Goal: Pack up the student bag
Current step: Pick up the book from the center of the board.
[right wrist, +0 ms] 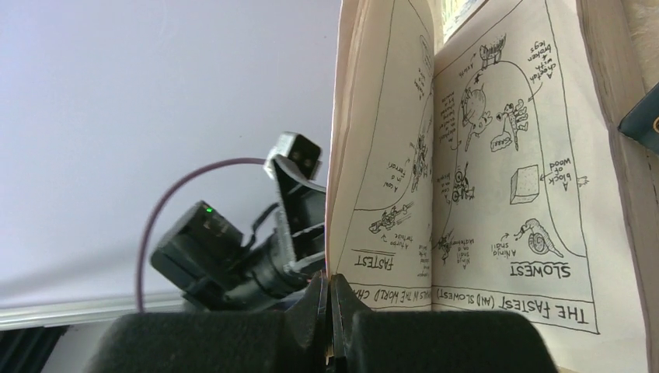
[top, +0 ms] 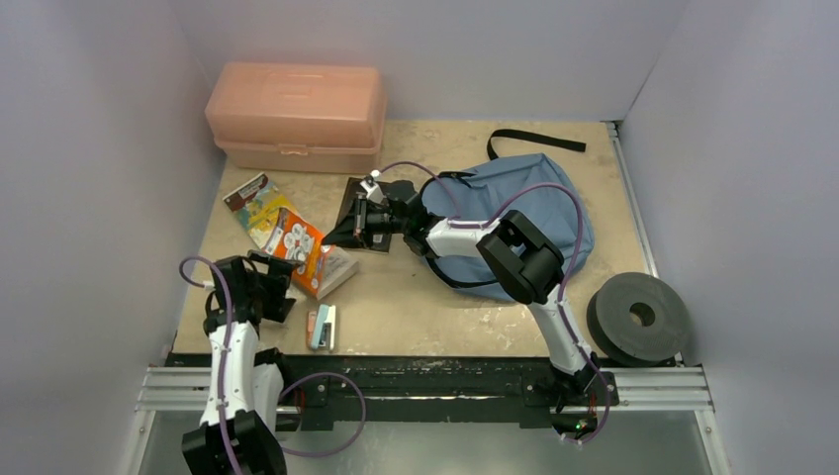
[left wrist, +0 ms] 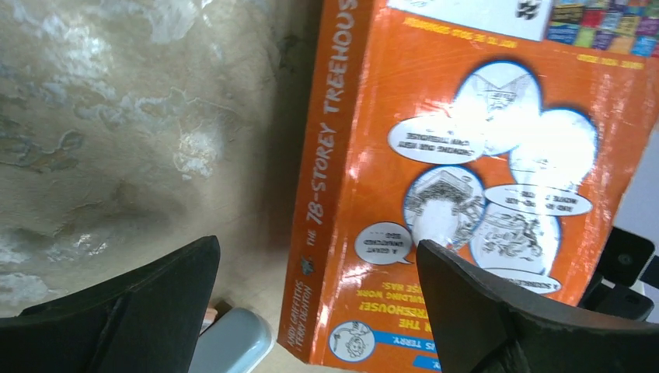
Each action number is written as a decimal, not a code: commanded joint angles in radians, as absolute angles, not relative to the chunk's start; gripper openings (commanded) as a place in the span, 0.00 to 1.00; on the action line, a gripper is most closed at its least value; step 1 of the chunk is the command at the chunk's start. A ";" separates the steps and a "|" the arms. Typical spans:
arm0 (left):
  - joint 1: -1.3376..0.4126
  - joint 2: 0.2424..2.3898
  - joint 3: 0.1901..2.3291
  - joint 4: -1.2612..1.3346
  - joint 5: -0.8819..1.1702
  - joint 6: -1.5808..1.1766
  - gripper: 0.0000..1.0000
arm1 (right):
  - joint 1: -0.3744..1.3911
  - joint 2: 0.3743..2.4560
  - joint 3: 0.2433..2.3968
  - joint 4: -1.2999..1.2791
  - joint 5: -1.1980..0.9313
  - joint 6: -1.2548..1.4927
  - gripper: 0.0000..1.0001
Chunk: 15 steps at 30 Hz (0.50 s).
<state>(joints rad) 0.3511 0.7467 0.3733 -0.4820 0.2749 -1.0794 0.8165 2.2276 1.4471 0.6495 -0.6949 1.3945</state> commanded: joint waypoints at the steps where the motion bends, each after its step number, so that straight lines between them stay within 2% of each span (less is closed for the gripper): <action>1: 0.350 0.689 0.247 -0.211 0.319 -1.289 0.97 | 0.801 2.195 1.497 0.750 -0.693 1.447 0.00; 7: 0.349 0.632 0.086 0.106 0.226 -1.398 0.93 | 0.799 2.198 1.509 0.752 -0.686 1.459 0.00; 15: 0.346 0.793 0.080 0.335 0.269 -1.435 0.82 | 0.798 2.203 1.514 0.749 -0.670 1.463 0.00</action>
<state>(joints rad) 0.3511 0.7368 0.0788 0.1253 0.2584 -1.3952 0.8089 2.2276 1.4605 0.6712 -0.6907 1.4425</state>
